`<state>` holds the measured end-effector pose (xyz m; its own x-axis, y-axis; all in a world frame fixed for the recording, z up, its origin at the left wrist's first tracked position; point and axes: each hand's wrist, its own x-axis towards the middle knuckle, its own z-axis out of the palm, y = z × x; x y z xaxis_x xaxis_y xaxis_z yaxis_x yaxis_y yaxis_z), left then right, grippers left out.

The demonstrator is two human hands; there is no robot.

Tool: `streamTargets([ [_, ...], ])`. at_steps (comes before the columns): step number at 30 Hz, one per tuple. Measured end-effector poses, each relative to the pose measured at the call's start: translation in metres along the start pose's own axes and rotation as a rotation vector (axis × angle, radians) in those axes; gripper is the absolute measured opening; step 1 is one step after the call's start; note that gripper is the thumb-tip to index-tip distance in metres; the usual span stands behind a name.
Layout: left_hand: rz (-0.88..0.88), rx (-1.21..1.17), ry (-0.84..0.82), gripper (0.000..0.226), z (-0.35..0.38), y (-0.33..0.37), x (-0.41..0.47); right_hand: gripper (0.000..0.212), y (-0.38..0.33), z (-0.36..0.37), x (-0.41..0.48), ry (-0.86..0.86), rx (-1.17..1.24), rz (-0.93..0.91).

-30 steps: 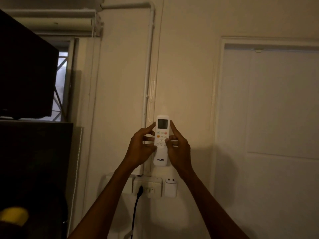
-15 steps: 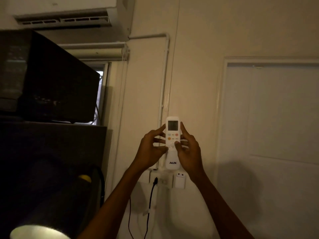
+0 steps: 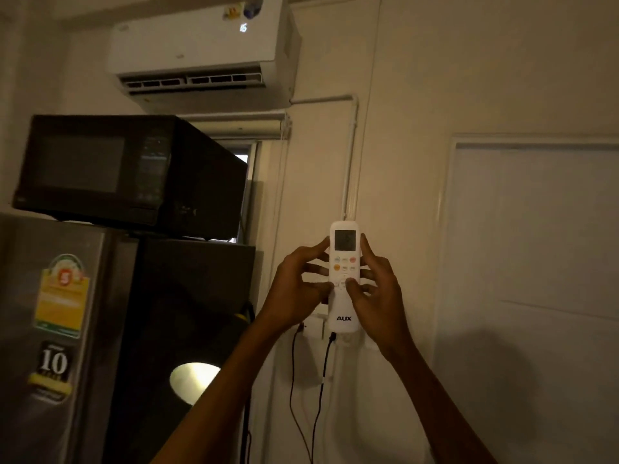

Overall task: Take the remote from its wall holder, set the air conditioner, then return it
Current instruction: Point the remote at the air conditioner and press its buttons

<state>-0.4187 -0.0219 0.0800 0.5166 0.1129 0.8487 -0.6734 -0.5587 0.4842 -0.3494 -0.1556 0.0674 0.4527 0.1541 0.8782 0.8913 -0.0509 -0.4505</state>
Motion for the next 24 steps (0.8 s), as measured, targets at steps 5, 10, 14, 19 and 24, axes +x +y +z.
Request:
streamTargets([
  [5,-0.004,0.067,0.006,0.069,-0.053,0.016,-0.012,0.068,-0.046,0.032,-0.01,-0.006,0.031,-0.001],
  [10,-0.052,0.1,-0.024,0.071,-0.115,0.023,-0.026,0.068,-0.088,0.079,-0.02,0.002,0.031,0.027],
  [14,-0.054,0.121,-0.04,0.069,-0.168,0.026,-0.041,0.068,-0.121,0.119,-0.03,-0.018,0.049,0.041],
  [19,-0.061,0.142,-0.055,0.066,-0.234,0.026,-0.073,0.069,-0.161,0.168,-0.051,-0.081,0.065,0.064],
  [24,-0.078,0.14,-0.068,0.063,-0.283,0.029,-0.109,0.067,-0.192,0.206,-0.086,-0.127,0.119,0.107],
])
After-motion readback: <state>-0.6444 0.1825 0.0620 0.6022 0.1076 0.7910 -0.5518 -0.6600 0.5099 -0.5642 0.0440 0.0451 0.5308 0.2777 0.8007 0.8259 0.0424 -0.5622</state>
